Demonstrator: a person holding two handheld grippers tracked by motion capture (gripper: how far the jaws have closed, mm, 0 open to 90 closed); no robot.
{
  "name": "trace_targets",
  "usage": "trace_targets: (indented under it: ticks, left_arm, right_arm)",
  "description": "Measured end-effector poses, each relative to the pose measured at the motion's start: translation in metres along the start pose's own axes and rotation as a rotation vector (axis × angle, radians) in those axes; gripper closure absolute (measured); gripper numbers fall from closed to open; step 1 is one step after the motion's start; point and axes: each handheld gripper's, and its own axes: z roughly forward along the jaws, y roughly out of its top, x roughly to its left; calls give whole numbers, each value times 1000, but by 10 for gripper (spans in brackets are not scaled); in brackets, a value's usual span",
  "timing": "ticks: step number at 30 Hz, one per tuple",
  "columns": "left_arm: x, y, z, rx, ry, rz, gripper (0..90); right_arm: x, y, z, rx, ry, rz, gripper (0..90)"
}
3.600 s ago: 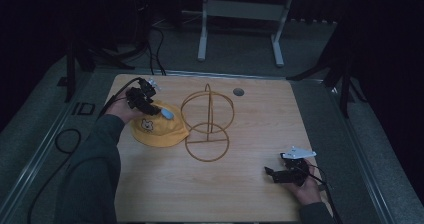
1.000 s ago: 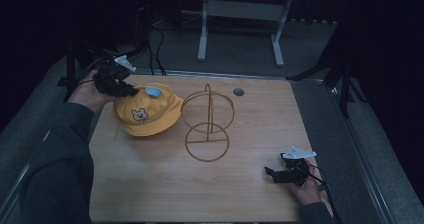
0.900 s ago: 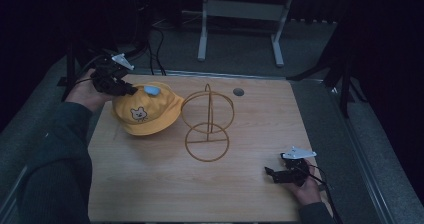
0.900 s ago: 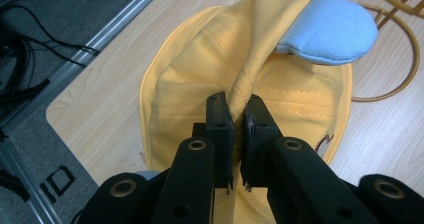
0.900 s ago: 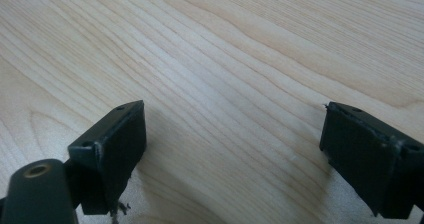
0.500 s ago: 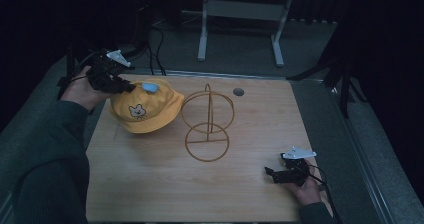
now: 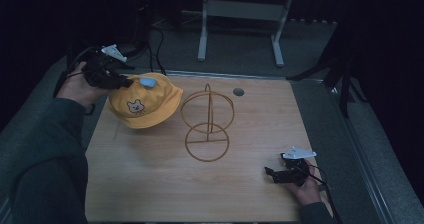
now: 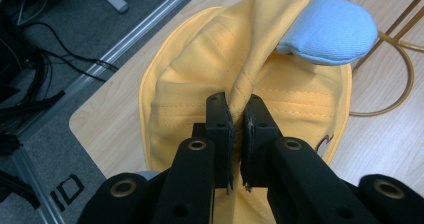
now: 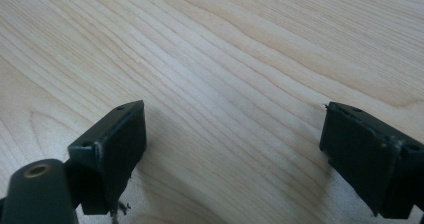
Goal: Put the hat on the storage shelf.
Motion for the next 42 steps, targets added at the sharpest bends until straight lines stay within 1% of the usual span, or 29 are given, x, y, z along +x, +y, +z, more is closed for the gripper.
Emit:
trace_targets:
  ticks: [2, 5, 10, 21, 23, 24, 27, 31, 32, 33, 38, 42]
  left_arm:
    - [0, 2, -3, -11, 4, -3, 843]
    - [1, 3, -5, -14, 7, -1, 844]
    - [3, 4, -10, -45, 5, -14, 844]
    - [5, 2, -16, -66, -2, -21, 843]
    - [6, 2, -18, -73, -8, -26, 843]
    - [5, 2, -18, -81, -14, -31, 843]
    - [5, 3, -22, -112, -32, -30, 844]
    - [5, 3, -24, -125, -36, -33, 843]
    - [6, 3, -26, -142, -45, -39, 843]
    - [6, 3, -27, -148, -49, -42, 843]
    - [6, 3, -31, -170, -59, -46, 843]
    - [6, 3, -32, -174, -62, -45, 843]
  right_arm:
    - [0, 0, 0, -1, 0, -1, 112]
    - [0, 0, 0, -1, 0, -1, 112]
    - [0, 0, 0, -1, 0, 0, 112]
    - [0, 0, 0, -1, 0, 0, 112]
    - [0, 0, 0, -1, 0, 0, 112]
    - [0, 0, 0, -1, 0, 0, 112]
    - [0, 0, 0, -1, 0, 0, 112]
    - [0, 0, 0, -1, 0, 1, 112]
    - [0, 0, 0, -2, 0, 1, 112]
    - [0, 0, 0, -2, 0, 1, 112]
    - [0, 0, 0, 0, 0, 0, 112]
    - [0, 0, 0, 0, 0, 0, 112]
